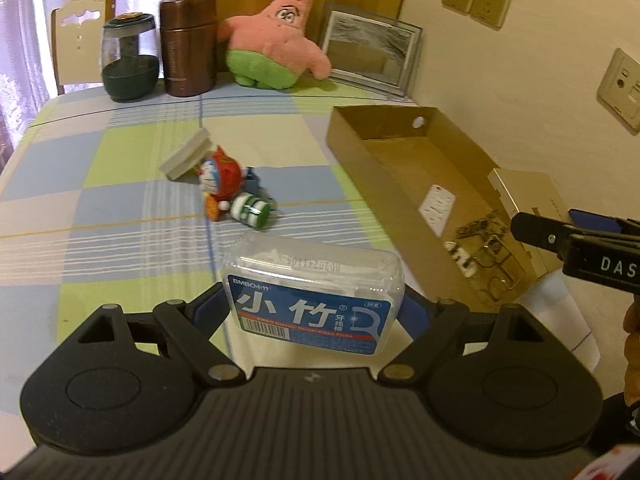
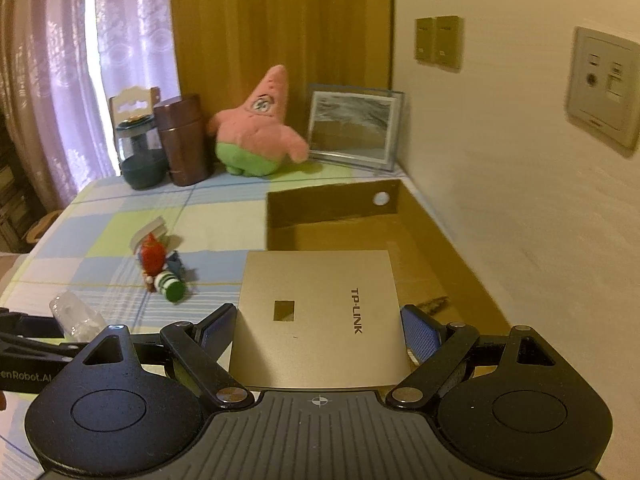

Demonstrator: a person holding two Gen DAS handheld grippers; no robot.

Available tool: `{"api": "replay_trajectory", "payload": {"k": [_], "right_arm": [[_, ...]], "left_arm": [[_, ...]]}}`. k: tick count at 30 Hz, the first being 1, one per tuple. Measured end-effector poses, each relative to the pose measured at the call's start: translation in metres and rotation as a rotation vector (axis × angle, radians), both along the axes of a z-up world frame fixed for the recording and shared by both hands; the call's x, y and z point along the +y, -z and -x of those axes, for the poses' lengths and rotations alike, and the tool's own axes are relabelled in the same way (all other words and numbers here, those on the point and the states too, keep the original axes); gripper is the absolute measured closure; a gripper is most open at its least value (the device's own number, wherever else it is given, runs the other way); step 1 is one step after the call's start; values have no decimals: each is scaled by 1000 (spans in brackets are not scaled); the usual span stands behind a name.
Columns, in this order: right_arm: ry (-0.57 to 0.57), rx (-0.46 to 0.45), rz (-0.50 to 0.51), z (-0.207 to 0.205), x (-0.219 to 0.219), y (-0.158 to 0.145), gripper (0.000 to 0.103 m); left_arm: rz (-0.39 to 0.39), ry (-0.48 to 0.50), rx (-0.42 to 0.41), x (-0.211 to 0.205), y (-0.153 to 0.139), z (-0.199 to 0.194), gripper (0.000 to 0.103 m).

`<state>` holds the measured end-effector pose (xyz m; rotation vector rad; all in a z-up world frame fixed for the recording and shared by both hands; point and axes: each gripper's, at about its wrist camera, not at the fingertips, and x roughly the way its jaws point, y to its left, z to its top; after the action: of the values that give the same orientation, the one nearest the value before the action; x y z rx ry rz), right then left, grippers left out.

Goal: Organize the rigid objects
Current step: 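Carry the blue box and gold plate over the cardboard tray, then lower the blue box into the tray and open the left gripper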

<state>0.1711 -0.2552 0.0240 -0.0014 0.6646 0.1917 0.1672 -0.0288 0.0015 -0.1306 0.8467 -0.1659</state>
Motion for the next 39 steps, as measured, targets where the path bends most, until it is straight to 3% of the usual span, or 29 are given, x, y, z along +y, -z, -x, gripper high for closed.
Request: {"api": "replay_trajectory", "payload": {"k": [22, 39], "right_arm": [[108, 24, -4, -36, -84, 0, 18], [57, 27, -11, -112, -93, 20, 18]], "left_arm": [[-2, 155, -31, -82, -12, -51, 19], [-75, 282, -36, -119, 7, -136, 19]]}}
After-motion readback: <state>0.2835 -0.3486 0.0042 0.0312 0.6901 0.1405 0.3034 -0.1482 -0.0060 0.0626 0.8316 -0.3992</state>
